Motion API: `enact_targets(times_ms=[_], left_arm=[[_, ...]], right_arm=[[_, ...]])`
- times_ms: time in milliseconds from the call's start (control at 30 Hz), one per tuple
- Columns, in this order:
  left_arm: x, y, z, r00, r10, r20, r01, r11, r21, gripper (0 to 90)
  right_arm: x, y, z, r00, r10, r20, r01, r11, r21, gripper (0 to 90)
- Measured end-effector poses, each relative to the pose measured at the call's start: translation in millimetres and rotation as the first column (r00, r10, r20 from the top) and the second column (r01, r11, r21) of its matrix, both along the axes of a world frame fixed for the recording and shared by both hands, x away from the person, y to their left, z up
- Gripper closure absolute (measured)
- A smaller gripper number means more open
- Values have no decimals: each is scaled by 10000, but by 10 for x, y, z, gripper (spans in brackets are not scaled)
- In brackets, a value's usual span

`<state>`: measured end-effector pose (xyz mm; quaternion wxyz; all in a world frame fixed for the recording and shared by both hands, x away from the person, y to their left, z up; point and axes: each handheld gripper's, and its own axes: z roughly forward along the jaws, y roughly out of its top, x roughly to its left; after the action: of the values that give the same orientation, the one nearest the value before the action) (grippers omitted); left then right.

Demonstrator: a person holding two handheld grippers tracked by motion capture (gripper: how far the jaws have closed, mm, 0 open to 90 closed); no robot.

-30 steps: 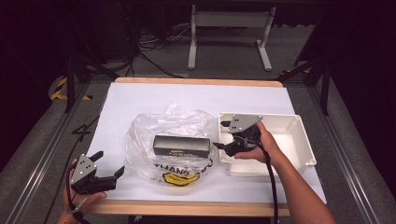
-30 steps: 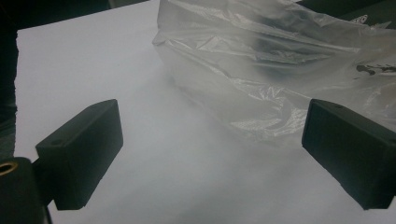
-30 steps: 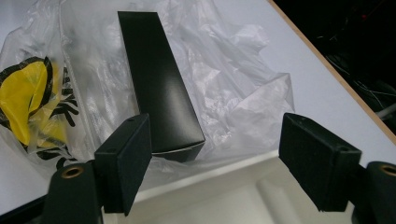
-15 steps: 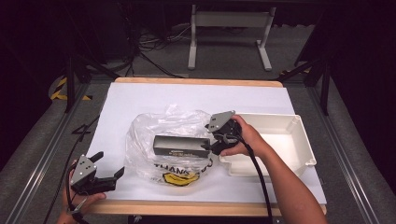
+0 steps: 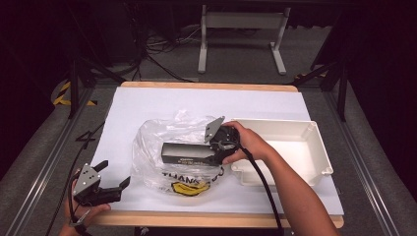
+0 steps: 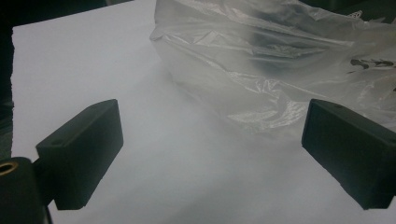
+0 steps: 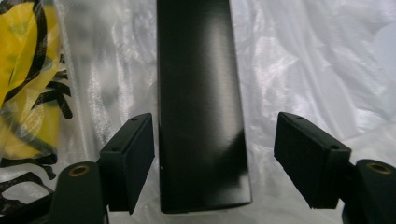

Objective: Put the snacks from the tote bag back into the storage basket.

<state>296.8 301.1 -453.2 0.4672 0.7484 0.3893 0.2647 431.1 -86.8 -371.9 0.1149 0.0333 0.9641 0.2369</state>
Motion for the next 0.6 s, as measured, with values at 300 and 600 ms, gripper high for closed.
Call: enact_targets(times_ms=[300, 600], left_arm=[[-1, -35, 2, 9999, -112, -61, 112, 9999, 14, 64], [1, -37, -3, 9998, -174, -97, 174, 9998, 78, 65]], right_arm=[[63, 77, -100, 9991, 218, -365, -250, 9957, -892, 359], [89, 133, -151, 9981, 419, -441, -477, 9890, -1397, 393]])
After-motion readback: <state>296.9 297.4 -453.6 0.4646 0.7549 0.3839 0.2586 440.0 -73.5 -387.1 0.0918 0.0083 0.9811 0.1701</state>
